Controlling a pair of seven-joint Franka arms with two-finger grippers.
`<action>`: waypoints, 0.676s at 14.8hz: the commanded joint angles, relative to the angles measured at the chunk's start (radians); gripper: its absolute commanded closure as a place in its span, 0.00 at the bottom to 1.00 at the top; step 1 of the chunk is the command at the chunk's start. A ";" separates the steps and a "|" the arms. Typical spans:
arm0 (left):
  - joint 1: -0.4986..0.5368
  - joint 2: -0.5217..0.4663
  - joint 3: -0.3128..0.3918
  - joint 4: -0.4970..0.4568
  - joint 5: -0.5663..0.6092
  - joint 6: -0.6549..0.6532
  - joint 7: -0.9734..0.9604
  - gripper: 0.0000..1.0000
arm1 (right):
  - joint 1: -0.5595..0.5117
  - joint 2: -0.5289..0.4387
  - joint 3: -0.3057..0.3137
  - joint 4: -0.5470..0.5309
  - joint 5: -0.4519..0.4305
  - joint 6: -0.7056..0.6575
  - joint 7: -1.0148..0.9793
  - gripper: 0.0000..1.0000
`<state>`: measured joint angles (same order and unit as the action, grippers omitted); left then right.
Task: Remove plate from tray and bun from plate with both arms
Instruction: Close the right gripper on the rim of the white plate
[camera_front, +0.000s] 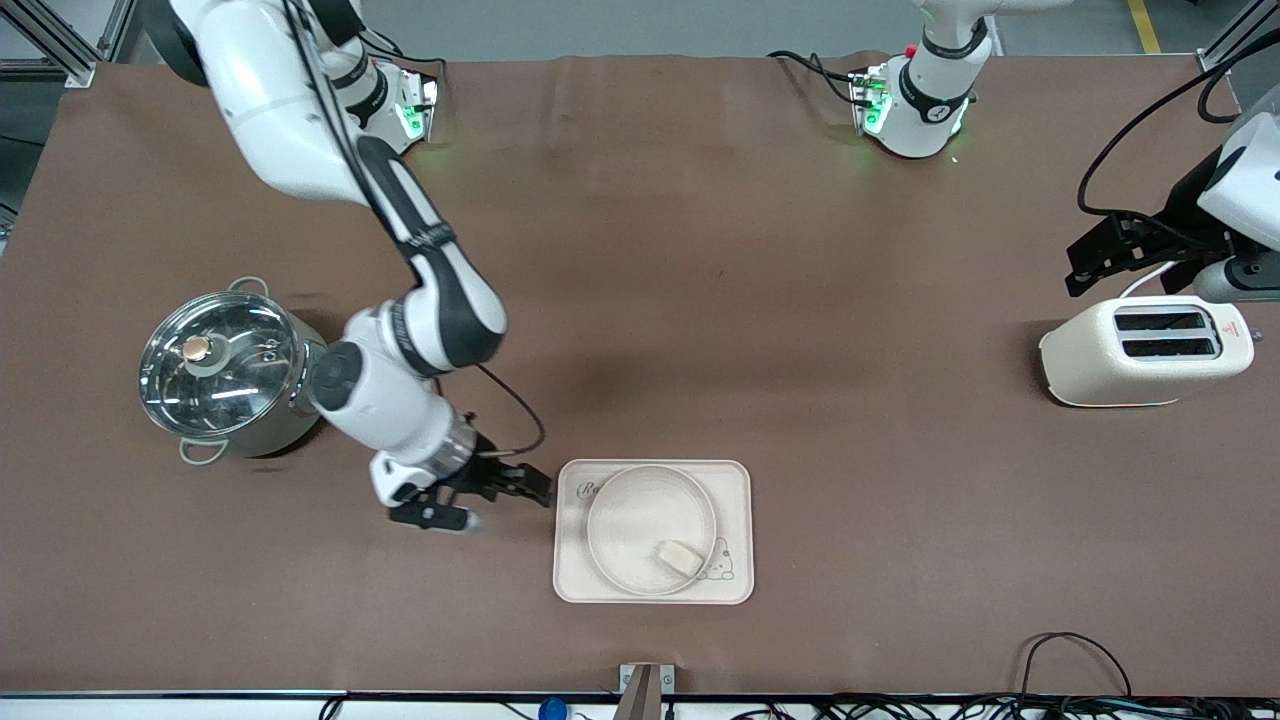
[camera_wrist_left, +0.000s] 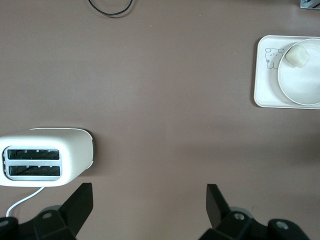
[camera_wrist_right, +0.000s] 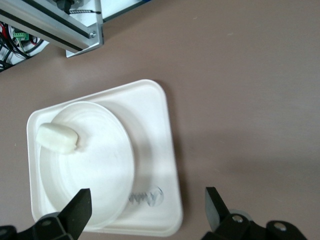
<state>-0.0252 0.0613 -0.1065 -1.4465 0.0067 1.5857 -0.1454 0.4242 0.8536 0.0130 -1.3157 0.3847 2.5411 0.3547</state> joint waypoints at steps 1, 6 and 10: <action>-0.002 0.005 0.001 0.018 0.007 -0.012 0.003 0.00 | 0.018 0.180 0.016 0.209 0.022 0.039 0.052 0.00; -0.001 0.005 0.001 0.017 0.007 -0.012 0.004 0.00 | 0.019 0.268 0.064 0.259 0.022 0.114 0.043 0.21; -0.001 0.005 0.001 0.017 0.007 -0.012 0.004 0.00 | 0.024 0.317 0.065 0.279 0.022 0.151 0.023 1.00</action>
<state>-0.0255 0.0614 -0.1065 -1.4461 0.0067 1.5856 -0.1454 0.4500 1.1285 0.0674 -1.0812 0.3895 2.6691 0.3956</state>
